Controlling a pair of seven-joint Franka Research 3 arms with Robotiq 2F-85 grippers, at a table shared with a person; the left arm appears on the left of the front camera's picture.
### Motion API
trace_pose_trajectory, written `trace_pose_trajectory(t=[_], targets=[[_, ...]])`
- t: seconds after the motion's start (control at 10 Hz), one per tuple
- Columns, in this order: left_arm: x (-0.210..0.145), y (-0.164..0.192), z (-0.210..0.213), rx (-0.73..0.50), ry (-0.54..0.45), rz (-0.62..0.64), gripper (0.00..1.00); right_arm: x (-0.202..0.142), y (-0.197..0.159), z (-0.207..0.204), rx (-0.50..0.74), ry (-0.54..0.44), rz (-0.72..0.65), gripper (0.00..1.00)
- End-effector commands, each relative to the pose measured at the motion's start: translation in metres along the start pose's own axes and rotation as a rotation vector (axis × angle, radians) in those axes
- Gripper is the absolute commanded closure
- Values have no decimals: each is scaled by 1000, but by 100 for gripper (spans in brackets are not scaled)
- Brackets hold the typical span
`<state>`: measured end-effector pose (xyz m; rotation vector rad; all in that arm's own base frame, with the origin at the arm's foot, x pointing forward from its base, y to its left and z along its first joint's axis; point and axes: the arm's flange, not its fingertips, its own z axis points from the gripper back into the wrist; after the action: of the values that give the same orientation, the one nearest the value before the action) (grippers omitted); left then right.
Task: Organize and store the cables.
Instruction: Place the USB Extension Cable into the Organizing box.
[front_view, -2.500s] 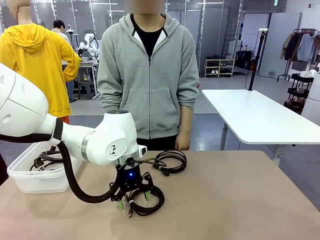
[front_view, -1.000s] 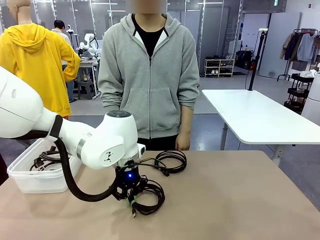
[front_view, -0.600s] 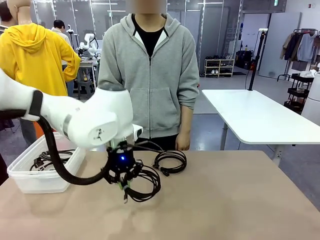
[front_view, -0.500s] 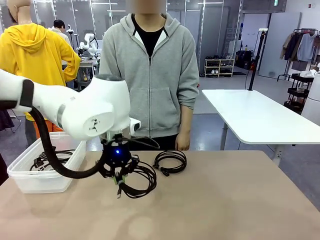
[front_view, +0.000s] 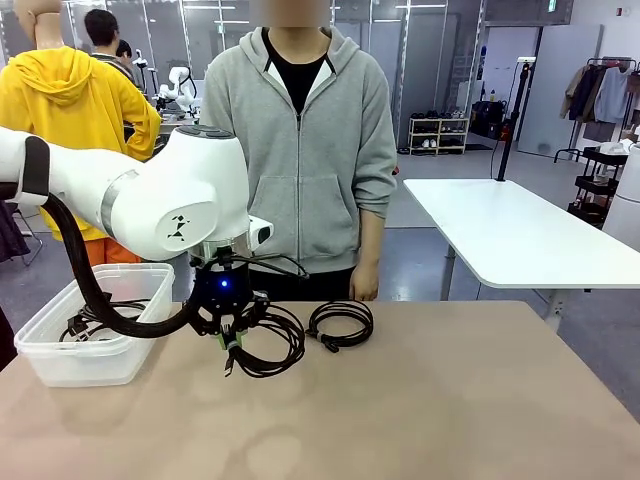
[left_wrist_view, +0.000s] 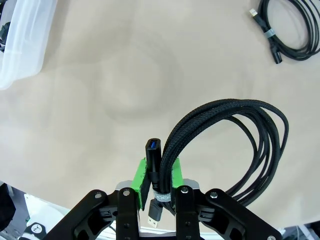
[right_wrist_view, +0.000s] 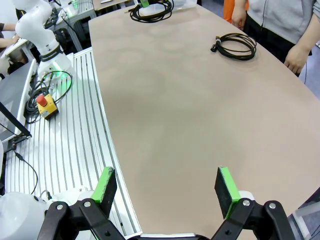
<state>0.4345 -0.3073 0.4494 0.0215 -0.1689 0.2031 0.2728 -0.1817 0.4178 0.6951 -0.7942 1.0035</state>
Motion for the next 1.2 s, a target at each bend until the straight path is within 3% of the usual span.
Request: trace_pose_trajectory(t=[0.0, 0.2, 0.3, 0.4, 0.6, 0.8, 1.0, 1.1], targets=[[-3, 0, -1, 5, 6, -1, 82, 0, 0, 0, -3, -12, 11, 0], [-3, 0, -1, 5, 6, -1, 82, 0, 0, 0, -3, -12, 11, 0], [-2, -1, -1, 2, 2, -3, 78, 0, 0, 0, -3, -12, 11, 0], [11, 16, 13, 24, -47, -122, 78, 0, 0, 0, -3, -12, 11, 0], [47, 77, 44, 63, -79, -181, 78, 0, 0, 0, -3, -12, 11, 0], [82, 141, 61, 14, -94, -161, 78, 0, 0, 0, -3, -12, 11, 0], [121, 219, 72, 8, -192, -169, 78, 0, 0, 0, -3, -12, 11, 0], [139, 261, 77, 2, -179, -212, 78, 0, 0, 0, -3, -12, 11, 0]])
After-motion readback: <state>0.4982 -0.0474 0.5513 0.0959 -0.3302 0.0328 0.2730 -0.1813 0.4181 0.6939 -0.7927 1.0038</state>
